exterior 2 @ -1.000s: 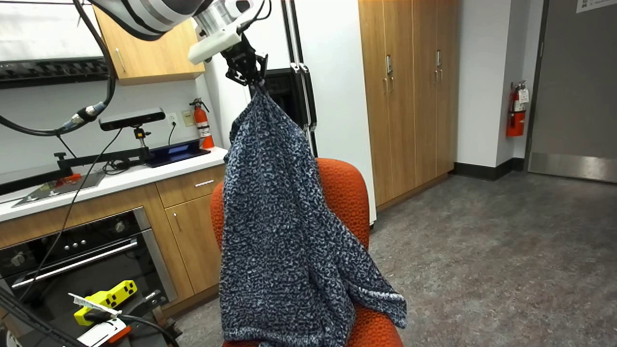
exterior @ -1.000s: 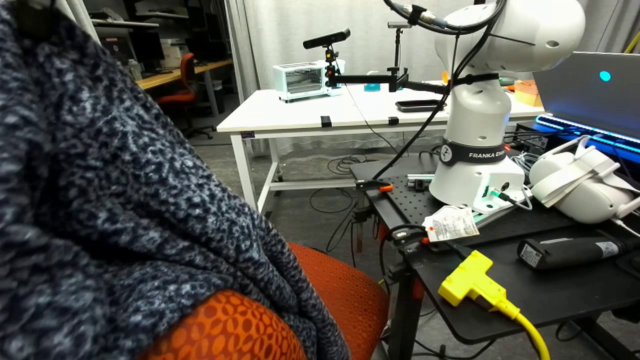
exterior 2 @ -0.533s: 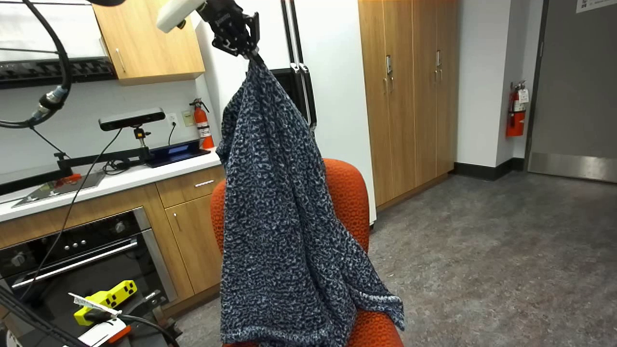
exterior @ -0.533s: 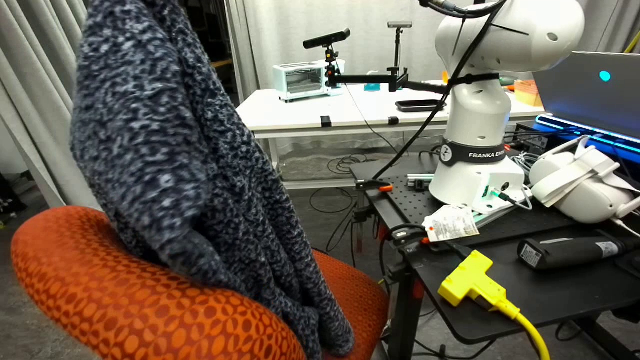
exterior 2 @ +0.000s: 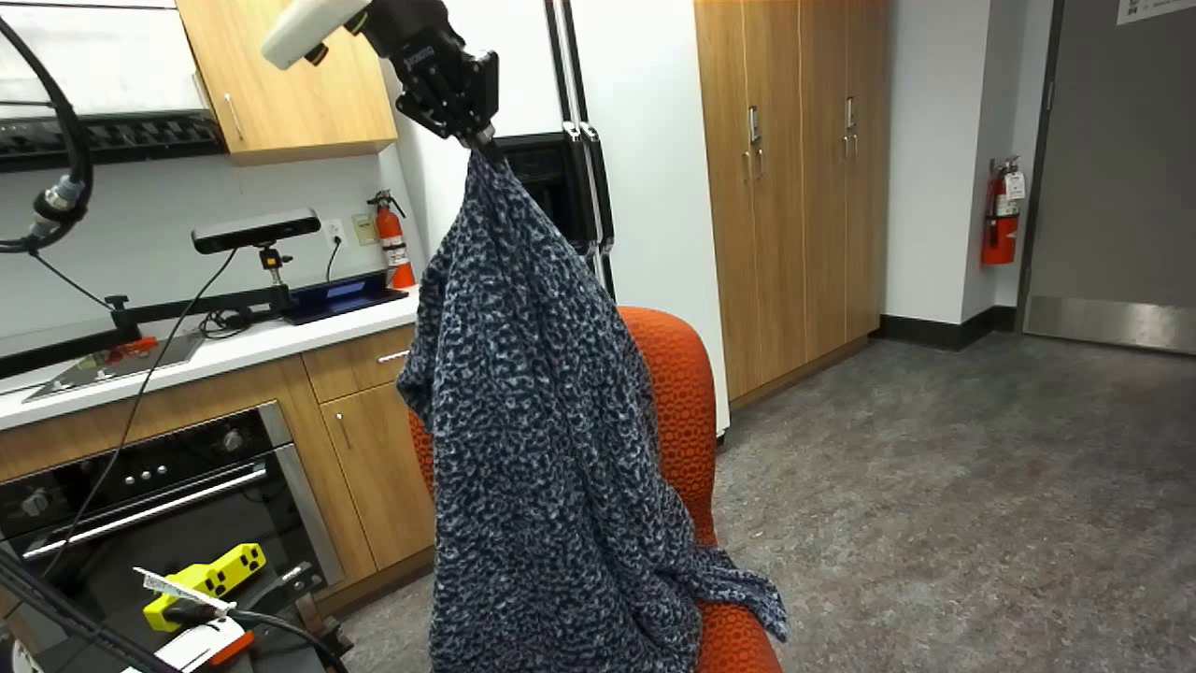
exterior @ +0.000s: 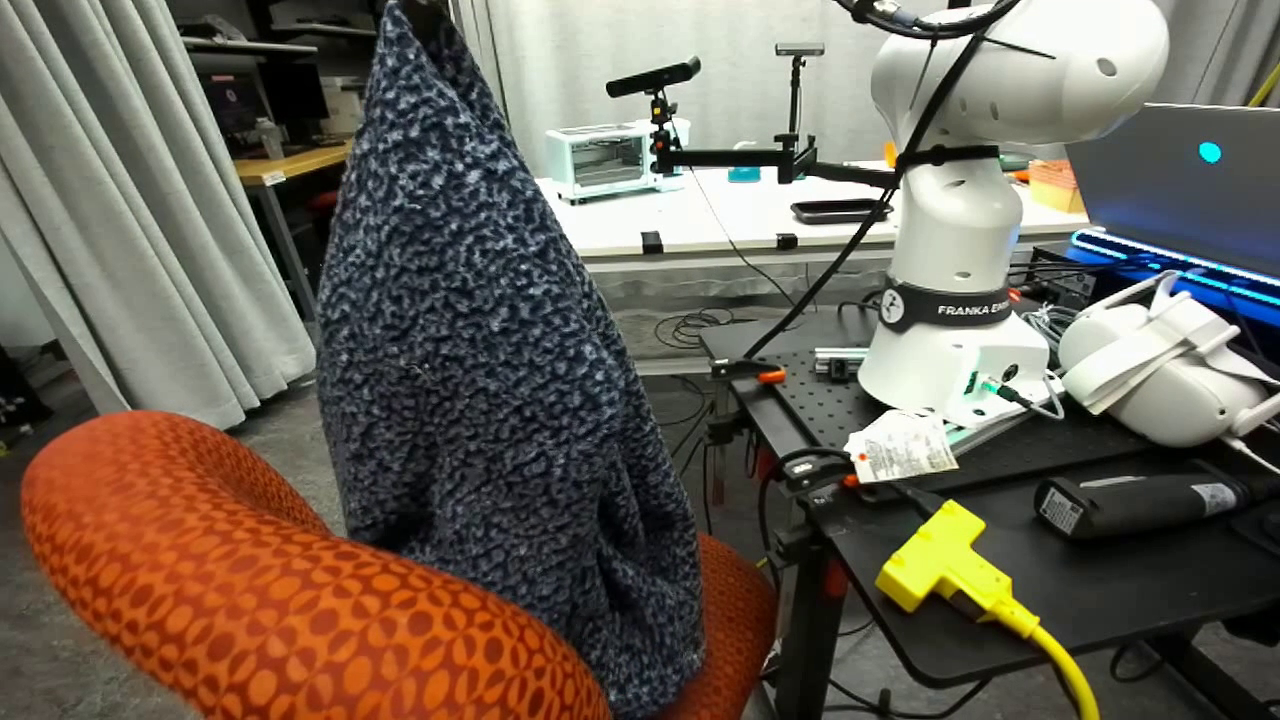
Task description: Put the fleece on the seat
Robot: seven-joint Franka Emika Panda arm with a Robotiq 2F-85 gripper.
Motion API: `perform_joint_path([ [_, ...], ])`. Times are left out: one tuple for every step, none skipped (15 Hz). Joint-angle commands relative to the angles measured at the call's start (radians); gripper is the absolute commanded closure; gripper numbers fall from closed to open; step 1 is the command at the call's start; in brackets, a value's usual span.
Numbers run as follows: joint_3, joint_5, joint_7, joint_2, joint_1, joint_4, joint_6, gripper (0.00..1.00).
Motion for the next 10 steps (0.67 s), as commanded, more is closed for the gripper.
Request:
perform_joint_path([
  [-0.014, 0.058, -0.051, 0.016, 0.017, 0.032, -0.097, 0.99],
  [-0.013, 0.073, -0.057, 0.041, 0.026, 0.048, -0.124, 0.99],
  [-0.013, 0.088, -0.067, 0.062, 0.035, 0.060, -0.140, 0.99],
  [-0.007, 0.103, -0.069, 0.097, 0.041, 0.080, -0.158, 0.99],
  [-0.004, 0.119, -0.075, 0.128, 0.049, 0.100, -0.172, 0.99],
  [0.003, 0.130, -0.078, 0.161, 0.053, 0.121, -0.181, 0.99],
  [-0.006, 0.130, -0.115, 0.241, 0.054, 0.150, -0.114, 0.99],
  [0.010, 0.133, -0.096, 0.270, 0.053, 0.179, -0.143, 0.99],
  [0.016, 0.125, -0.094, 0.313, 0.044, 0.213, -0.157, 0.99],
  [0.026, 0.118, -0.087, 0.345, 0.037, 0.238, -0.165, 0.99],
])
